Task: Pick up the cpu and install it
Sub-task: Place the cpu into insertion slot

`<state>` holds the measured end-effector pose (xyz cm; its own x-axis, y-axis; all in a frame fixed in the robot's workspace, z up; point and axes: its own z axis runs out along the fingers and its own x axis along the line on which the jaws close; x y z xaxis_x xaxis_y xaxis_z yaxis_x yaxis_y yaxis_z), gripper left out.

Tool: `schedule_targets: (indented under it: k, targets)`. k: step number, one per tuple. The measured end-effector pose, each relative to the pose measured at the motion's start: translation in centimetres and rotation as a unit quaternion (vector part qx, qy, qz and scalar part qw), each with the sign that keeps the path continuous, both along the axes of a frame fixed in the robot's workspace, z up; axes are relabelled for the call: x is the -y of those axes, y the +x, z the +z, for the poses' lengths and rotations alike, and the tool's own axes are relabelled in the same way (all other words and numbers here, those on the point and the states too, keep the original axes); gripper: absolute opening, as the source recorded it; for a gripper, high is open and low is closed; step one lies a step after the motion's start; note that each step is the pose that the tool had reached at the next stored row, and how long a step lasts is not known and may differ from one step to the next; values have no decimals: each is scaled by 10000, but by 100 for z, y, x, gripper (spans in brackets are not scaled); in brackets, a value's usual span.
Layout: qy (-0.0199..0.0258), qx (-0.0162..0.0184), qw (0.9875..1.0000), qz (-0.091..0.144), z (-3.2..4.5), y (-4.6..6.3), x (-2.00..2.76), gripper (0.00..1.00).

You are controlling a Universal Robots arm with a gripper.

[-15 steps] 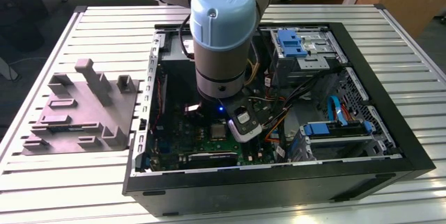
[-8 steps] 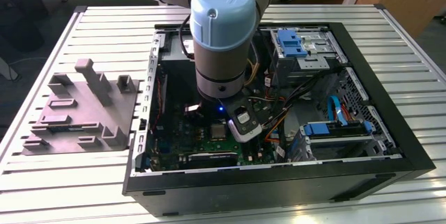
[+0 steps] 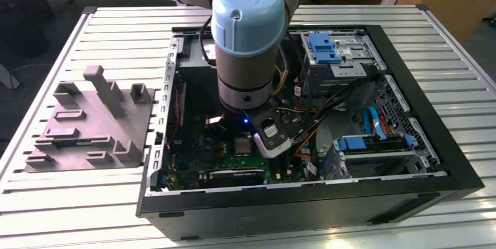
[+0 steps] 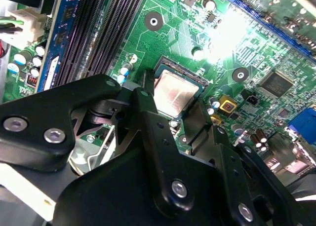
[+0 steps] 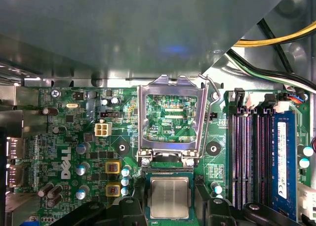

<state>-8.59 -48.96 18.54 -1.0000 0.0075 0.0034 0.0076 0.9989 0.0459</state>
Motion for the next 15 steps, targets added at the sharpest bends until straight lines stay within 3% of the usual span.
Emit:
schedule_targets:
  k: [15]
  targets:
    - [7, 4, 10000, 0, 15, 1, -2, 47]
